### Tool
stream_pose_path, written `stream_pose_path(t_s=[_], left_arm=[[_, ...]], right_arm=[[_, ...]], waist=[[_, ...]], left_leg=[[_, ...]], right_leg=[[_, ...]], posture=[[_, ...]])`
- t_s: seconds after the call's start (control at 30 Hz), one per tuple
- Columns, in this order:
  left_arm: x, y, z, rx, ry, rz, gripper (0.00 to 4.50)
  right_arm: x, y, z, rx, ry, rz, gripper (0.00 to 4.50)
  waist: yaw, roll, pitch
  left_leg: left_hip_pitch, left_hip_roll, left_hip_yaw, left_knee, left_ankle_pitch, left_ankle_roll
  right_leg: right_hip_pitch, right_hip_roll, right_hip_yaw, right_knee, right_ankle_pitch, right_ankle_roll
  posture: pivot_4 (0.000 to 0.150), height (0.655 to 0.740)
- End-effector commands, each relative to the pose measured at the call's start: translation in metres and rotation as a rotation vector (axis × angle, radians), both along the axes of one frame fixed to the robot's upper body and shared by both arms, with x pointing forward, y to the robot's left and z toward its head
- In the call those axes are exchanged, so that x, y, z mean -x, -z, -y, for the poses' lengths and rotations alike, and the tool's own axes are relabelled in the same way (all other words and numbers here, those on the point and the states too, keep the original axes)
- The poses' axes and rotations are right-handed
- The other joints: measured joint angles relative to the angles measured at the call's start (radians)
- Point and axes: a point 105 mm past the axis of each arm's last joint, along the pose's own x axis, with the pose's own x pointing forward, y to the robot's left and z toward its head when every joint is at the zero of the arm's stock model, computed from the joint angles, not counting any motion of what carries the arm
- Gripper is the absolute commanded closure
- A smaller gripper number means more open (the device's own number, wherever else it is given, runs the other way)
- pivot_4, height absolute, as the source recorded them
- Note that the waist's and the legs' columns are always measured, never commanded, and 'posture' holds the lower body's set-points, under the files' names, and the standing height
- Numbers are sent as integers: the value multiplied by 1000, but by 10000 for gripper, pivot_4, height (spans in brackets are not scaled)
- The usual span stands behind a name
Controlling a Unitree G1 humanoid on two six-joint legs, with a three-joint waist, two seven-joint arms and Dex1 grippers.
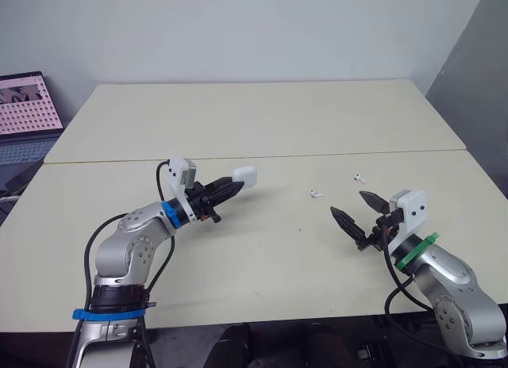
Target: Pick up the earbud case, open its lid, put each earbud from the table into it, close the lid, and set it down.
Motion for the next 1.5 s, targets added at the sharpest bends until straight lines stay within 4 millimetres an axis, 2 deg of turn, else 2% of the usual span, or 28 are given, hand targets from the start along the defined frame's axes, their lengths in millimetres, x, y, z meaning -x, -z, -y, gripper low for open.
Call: stream_pose_path(t_s=[0.03, 1.5], left_arm=[[3, -18, 1, 9, 21, 66, 37585], [4, -19, 2, 9, 33, 69, 37585]], right_arm=[[1, -10, -3, 1, -15, 48, 269], [1, -9, -6, 17, -34, 47, 269]], waist=[[0, 0, 0], [1, 0, 0]], left_leg=[[0, 0, 0, 0, 0, 0], [0, 0, 0, -1, 0, 0]], right_leg=[[0, 0, 0, 0, 0, 0], [0, 0, -1, -1, -3, 2]], posture=[[1500, 7400], [1500, 7400]])
